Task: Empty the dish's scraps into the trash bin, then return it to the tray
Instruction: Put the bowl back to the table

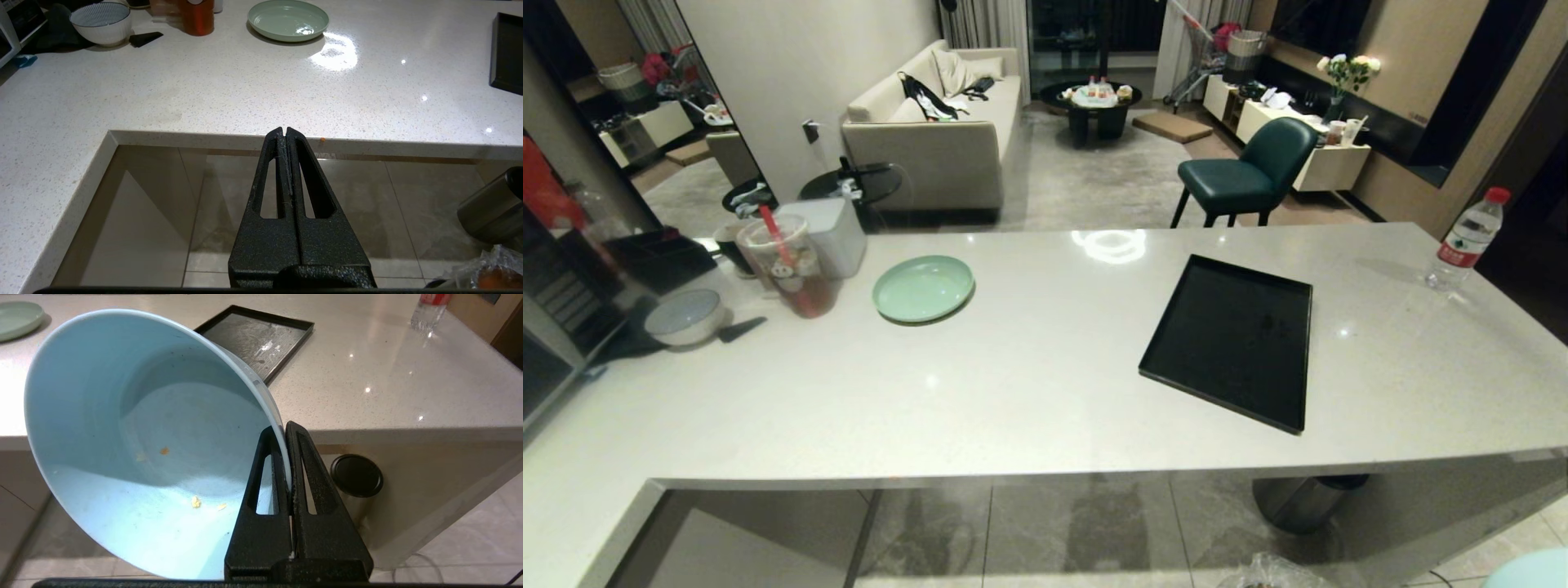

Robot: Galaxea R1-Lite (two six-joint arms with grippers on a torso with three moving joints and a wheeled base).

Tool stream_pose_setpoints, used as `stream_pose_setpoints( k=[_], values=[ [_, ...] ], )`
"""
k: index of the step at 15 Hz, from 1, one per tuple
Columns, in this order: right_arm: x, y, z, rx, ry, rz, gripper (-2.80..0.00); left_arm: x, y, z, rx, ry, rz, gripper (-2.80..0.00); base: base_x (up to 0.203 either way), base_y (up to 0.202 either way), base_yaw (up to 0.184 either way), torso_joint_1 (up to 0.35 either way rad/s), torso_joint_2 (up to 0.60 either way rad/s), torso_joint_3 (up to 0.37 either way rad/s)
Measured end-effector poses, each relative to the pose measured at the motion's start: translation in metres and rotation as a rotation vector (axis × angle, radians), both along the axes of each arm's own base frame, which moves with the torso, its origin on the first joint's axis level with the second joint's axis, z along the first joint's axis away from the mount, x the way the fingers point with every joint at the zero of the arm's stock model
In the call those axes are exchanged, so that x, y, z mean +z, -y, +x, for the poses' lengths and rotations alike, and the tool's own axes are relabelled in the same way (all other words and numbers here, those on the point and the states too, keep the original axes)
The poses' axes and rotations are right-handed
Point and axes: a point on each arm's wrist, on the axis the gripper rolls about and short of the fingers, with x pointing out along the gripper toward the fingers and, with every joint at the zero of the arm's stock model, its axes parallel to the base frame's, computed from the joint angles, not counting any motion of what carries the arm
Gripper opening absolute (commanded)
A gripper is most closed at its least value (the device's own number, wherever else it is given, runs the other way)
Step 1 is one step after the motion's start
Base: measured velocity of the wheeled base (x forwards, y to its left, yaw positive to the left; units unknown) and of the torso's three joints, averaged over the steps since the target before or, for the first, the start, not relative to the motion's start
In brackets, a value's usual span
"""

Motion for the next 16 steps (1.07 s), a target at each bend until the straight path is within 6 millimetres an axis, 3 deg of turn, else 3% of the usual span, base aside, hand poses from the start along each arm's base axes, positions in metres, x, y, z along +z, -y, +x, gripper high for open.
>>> stream_pose_setpoints(
  k=[2,5,7,9,12,16],
  values=[
    [0.013,-0.001,-0.005,0.042,0.026,-0.042,-2.8,0.0,0.0,0.0,0.0,0.0,0.0,-2.8,0.0,0.0,0.0,0.0,0.0,0.0],
    [0.049,-0.002,-0.022,0.09,0.036,-0.057,-2.8,0.0,0.0,0.0,0.0,0.001,0.0,-2.8,0.0,0.0,0.0,0.0,0.0,0.0],
    [0.072,-0.002,-0.03,0.108,-0.042,-0.067,-2.8,0.0,0.0,0.0,0.0,0.0,0.0,-2.8,0.0,0.0,0.0,0.0,0.0,0.0],
    [0.093,-0.003,-0.023,0.12,-0.178,-0.064,-2.8,0.0,0.0,0.0,0.0,0.001,0.0,-2.8,0.0,0.0,0.0,0.0,0.0,0.0],
    [0.123,-0.003,0.014,0.13,-0.372,-0.052,-2.8,0.0,0.0,0.0,0.0,0.0,0.0,-2.8,0.0,0.0,0.0,0.0,0.0,0.0],
    [0.157,-0.004,0.098,0.133,-0.613,0.02,-2.8,0.0,0.0,0.0,0.0,0.0,0.0,-2.8,0.0,0.0,0.0,0.0,0.0,0.0]
  ],
)
